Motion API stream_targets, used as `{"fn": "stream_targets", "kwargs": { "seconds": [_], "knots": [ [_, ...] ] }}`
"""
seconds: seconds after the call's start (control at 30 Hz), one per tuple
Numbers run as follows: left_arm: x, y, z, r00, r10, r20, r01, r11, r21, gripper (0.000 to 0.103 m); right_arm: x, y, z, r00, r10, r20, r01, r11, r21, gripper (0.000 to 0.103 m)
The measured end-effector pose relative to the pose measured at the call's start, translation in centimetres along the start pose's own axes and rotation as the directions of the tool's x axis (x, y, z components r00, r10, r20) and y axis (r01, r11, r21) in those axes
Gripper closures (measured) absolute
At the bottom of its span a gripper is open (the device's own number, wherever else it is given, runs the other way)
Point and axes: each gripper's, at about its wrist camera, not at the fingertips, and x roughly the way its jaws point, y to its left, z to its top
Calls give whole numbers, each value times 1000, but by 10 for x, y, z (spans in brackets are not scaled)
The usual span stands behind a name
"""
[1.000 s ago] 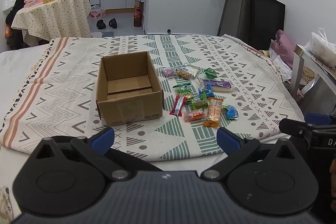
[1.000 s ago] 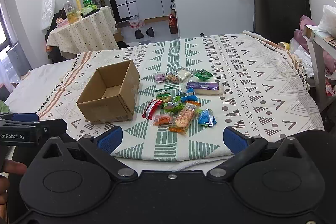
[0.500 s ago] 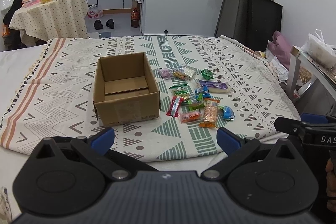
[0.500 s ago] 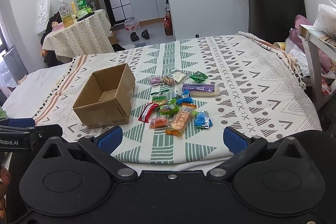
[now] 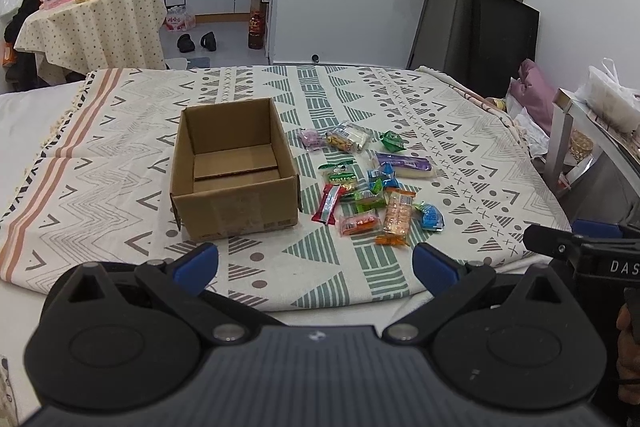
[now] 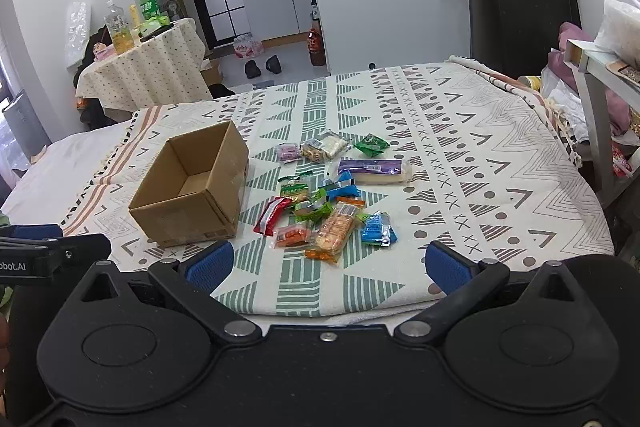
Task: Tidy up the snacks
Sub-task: 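Move both grippers toward the snack pile beside the cardboard box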
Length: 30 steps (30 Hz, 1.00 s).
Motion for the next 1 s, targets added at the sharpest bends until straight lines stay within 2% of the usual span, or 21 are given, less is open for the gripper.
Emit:
{"fn": "stream_targets", "kwargs": {
  "seconds": [0.3, 0.6, 0.77, 1.0],
  "knots": [
    [17, -1, 7, 1000, 15, 2, -15, 1000, 5, 0, 20, -14, 1, 1000, -13, -18, 13, 1000, -11, 0],
    [45, -2, 11, 1000, 15, -16, -15, 1000, -15, 1, 43, -23, 6, 997, 15, -74, -13, 999, 32, 0],
    [63, 1, 14, 1000, 5, -27, -6, 999, -50, 2, 60, -27, 11, 995, 5, -98, 1, 998, 64, 0],
    [91, -7, 19, 999, -30, -39, 27, 997, -69, 4, 86, -36, 18, 989, 6, -146, 12, 992, 127, 10]
  ]
}}
